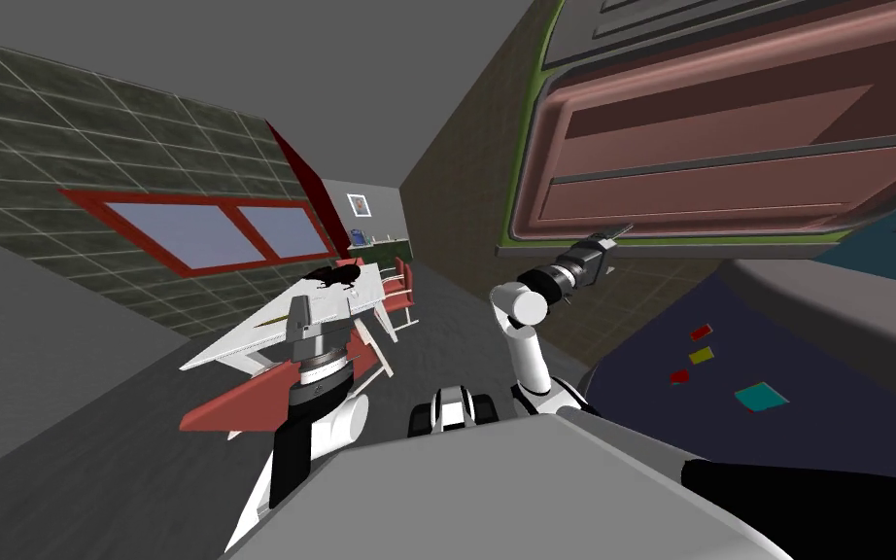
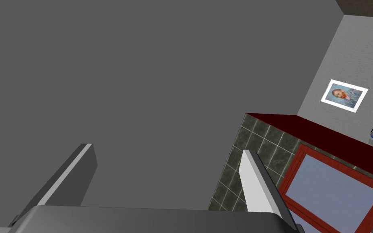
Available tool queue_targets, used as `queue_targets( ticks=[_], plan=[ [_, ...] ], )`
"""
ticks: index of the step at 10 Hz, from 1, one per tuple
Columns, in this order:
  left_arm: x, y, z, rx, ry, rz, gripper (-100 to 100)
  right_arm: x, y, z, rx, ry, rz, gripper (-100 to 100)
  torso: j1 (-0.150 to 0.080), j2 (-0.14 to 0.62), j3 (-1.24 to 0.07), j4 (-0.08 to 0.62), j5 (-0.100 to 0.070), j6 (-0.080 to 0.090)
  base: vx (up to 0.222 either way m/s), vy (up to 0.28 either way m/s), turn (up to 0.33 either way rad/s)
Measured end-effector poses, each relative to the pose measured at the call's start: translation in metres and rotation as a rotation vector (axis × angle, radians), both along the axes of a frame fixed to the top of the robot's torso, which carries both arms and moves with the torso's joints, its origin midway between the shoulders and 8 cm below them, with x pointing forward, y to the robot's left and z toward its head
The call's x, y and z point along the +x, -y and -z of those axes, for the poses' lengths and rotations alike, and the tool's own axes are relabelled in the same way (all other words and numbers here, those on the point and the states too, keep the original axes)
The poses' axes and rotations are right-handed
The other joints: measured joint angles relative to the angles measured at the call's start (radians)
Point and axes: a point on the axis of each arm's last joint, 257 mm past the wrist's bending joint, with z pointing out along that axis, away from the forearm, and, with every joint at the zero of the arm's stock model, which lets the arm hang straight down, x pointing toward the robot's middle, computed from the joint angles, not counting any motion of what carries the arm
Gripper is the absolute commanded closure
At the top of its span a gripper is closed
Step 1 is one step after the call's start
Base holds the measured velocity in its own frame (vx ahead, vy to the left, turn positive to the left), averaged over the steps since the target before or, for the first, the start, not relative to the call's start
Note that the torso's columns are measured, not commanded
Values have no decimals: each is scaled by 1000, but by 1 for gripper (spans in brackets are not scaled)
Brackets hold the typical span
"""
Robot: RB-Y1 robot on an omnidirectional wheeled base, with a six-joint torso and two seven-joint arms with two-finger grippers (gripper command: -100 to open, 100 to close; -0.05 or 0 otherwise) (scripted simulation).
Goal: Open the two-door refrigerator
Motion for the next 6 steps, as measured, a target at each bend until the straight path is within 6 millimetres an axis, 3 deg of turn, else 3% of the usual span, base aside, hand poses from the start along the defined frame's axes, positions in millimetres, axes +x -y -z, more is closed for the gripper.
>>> queue_targets(
  ticks=[6],
  plan=[
    [0,0,0,0,0,0,0,-65,29,-29,-65,-6,328,-100,0,0,0,0,0,0,228,-36,-216]
  ],
)
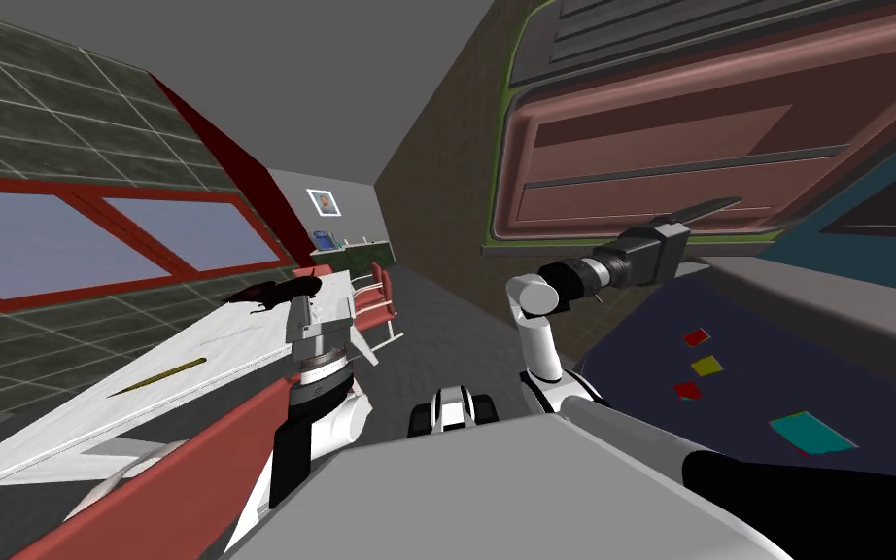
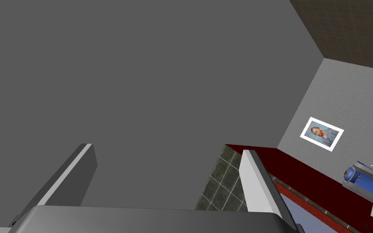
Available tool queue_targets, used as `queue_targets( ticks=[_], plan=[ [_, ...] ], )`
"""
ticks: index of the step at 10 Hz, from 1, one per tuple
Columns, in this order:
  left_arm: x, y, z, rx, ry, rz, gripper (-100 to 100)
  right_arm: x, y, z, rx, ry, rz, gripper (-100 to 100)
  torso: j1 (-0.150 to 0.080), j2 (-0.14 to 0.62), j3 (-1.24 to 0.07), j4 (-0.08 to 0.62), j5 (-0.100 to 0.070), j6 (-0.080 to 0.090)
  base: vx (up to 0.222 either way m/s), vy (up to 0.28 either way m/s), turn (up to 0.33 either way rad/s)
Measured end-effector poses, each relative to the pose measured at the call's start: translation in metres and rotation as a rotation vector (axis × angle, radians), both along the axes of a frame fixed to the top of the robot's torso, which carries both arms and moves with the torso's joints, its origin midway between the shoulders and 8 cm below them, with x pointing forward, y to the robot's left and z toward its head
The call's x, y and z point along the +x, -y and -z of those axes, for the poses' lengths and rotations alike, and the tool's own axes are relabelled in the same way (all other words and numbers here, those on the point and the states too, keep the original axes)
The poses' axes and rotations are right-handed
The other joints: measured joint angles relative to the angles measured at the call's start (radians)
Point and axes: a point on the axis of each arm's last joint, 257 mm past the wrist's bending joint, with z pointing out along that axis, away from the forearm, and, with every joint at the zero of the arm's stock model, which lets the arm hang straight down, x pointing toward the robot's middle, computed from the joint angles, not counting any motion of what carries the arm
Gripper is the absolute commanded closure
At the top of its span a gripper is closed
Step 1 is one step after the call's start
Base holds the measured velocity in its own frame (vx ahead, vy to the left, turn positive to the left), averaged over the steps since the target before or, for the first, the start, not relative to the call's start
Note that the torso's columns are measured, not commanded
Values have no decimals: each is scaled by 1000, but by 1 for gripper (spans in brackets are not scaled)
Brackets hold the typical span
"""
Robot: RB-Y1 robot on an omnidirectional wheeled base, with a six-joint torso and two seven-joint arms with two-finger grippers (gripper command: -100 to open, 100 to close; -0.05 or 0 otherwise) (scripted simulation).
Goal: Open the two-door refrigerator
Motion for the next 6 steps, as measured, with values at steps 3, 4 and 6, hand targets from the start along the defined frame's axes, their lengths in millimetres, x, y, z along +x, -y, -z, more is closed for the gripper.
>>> queue_targets(
  ticks=[3,4,6],
  plan=[
    [0,0,0,0,0,0,0,-28,2,-6,1,4,135,-100,-2,1,1,1,0,1,255,-37,-290],
    [0,0,0,0,0,0,0,-39,5,-7,7,0,200,-100,3,-5,-3,-1,1,0,368,28,-322],
    [0,0,0,0,0,0,0,-58,6,-12,21,0,301,-100,2,3,2,1,1,-1,229,1,-147]
  ],
)
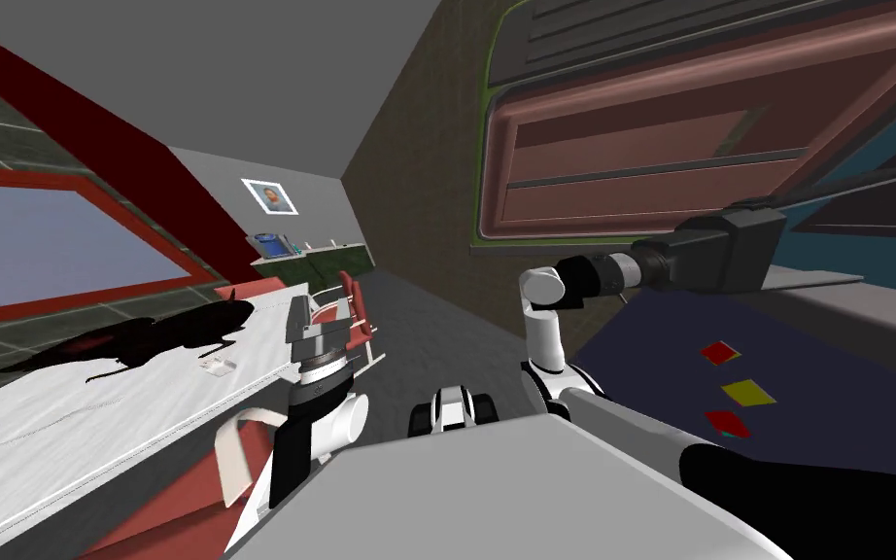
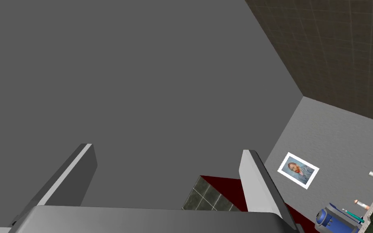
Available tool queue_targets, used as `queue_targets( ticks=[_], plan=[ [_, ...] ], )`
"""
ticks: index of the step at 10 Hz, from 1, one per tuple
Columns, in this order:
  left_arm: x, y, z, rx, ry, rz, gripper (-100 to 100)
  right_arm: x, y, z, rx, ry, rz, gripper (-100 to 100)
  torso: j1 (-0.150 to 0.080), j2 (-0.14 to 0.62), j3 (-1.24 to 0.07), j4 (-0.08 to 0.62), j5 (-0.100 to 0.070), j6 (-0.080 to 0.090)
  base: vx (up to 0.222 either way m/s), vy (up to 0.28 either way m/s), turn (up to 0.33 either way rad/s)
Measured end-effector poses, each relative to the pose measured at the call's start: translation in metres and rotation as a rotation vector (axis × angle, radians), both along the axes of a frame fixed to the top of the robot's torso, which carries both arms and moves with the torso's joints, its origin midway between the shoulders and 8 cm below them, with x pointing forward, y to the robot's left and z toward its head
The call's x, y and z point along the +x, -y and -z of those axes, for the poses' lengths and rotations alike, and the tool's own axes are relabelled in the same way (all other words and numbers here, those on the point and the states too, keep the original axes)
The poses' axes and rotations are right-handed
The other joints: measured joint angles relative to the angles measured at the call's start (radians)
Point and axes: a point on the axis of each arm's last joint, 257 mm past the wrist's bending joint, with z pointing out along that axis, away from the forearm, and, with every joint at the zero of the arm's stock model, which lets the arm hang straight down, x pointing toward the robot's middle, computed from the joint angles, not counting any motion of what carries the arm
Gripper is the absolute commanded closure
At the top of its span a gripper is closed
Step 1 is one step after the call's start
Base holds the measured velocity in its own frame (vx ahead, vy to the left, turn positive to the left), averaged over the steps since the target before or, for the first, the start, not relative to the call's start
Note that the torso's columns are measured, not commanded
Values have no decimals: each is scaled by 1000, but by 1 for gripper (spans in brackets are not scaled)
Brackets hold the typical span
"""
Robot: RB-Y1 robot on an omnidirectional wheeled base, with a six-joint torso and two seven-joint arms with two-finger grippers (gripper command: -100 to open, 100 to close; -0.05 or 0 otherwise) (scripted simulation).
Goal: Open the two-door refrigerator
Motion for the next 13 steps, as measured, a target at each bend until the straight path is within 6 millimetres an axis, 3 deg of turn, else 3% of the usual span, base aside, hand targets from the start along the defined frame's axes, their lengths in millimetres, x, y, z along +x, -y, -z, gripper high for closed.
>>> queue_targets(
  ticks=[6,13],
  plan=[
    [0,0,0,0,0,0,0,-55,-3,-8,70,-16,327,-100,-3,-4,-2,-1,-1,1,258,13,-259],
    [0,0,0,0,0,0,0,-103,-21,-11,181,-38,656,-100,-1,-1,0,0,0,0,229,58,-238]
  ],
)
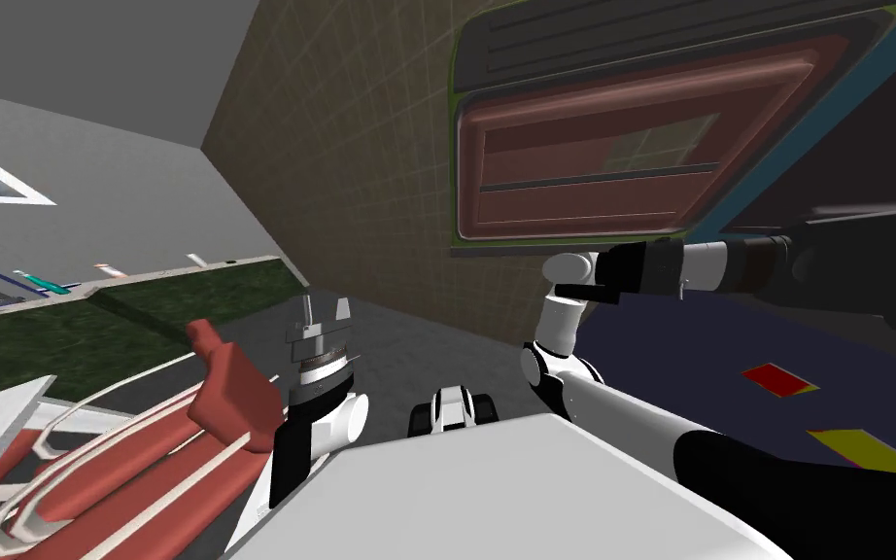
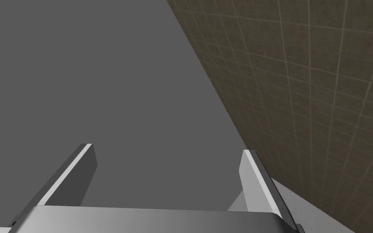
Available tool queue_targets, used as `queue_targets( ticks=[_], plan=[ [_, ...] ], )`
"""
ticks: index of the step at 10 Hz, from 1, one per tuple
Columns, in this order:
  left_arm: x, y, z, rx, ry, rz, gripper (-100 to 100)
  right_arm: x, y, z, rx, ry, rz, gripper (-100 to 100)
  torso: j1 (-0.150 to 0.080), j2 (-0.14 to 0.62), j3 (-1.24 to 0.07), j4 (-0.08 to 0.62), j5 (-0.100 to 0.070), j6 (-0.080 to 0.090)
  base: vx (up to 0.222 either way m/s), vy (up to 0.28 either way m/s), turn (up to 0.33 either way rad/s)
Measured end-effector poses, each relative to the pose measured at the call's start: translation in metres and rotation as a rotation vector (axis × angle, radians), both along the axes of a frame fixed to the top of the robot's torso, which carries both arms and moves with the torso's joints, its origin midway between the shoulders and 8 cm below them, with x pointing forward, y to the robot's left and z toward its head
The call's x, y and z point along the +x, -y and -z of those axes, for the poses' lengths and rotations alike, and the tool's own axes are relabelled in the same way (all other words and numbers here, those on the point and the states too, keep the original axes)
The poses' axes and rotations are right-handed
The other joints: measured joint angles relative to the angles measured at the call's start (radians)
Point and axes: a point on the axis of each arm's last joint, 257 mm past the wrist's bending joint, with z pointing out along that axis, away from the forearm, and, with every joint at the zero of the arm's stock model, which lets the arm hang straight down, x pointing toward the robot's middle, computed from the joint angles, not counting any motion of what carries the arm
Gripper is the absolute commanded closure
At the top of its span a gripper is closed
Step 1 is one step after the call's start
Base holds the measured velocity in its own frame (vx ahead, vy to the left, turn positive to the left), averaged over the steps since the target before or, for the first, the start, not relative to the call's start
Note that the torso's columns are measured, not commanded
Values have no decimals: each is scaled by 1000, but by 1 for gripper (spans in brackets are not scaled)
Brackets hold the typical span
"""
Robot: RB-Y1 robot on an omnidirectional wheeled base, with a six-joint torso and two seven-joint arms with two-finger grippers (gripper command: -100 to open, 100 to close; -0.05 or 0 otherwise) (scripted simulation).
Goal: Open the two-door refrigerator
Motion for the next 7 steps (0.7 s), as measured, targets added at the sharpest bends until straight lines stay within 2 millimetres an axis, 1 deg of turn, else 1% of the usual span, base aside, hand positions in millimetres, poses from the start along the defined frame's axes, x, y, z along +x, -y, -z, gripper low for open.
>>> queue_targets(
  ticks=[1,3,4,6,7],
  plan=[
    [0,0,0,0,0,0,0,-6,-3,-1,20,-1,49,-100,-1,1,1,1,0,1,264,41,-351],
    [0,0,0,0,0,0,0,-18,-9,0,63,-3,139,-100,1,0,0,0,0,0,206,83,-180],
    [0,0,0,0,0,0,0,-24,-11,0,85,-3,186,-100,3,0,0,0,1,1,273,113,-372],
    [0,0,0,0,0,0,0,-33,-17,-1,133,-5,271,-100,-1,0,0,0,0,0,184,74,-177],
    [0,0,0,0,0,0,0,-36,-20,-1,156,-4,314,-100,-2,1,1,1,-1,1,220,98,-310]
  ],
)
